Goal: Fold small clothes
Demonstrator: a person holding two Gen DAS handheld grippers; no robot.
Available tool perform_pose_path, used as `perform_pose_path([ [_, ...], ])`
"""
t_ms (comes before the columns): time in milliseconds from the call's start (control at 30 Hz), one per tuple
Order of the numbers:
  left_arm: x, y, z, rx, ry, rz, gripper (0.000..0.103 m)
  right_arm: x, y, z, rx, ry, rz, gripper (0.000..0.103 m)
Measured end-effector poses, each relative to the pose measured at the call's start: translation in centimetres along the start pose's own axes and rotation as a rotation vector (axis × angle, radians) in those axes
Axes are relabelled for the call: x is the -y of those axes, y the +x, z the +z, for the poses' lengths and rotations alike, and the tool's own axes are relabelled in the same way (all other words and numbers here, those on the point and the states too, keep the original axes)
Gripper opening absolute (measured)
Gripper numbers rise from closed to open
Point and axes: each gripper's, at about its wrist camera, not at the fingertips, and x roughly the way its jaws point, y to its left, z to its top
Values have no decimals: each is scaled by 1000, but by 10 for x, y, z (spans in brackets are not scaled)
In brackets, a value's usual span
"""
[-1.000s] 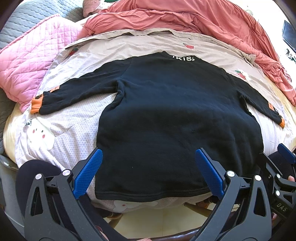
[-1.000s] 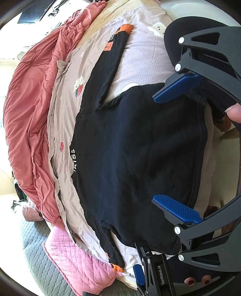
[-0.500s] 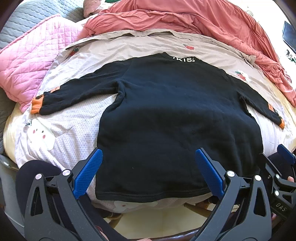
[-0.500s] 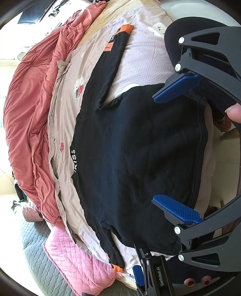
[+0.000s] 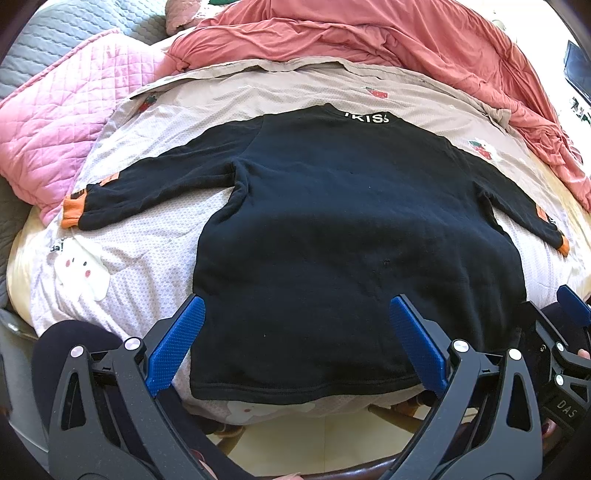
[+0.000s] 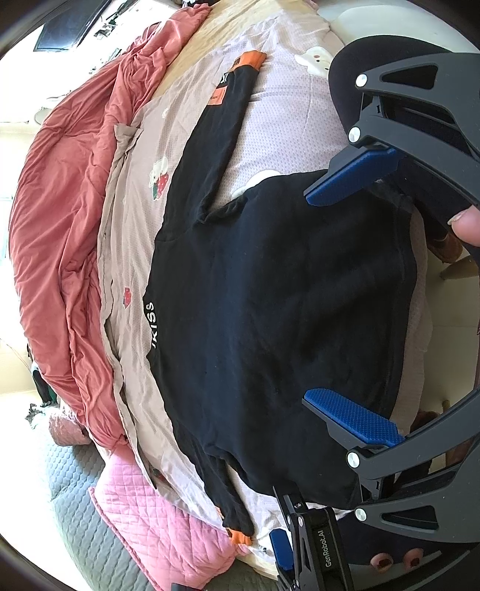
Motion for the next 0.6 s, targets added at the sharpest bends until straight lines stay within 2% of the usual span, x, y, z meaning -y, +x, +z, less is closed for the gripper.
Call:
perform_pose_path([
  [267, 4, 5, 10, 6, -1, 6, 94, 1, 4, 5, -1, 14, -2, 99],
  [600, 13, 19, 35, 15, 6, 18, 94, 17, 17, 33, 29, 54, -18, 99],
])
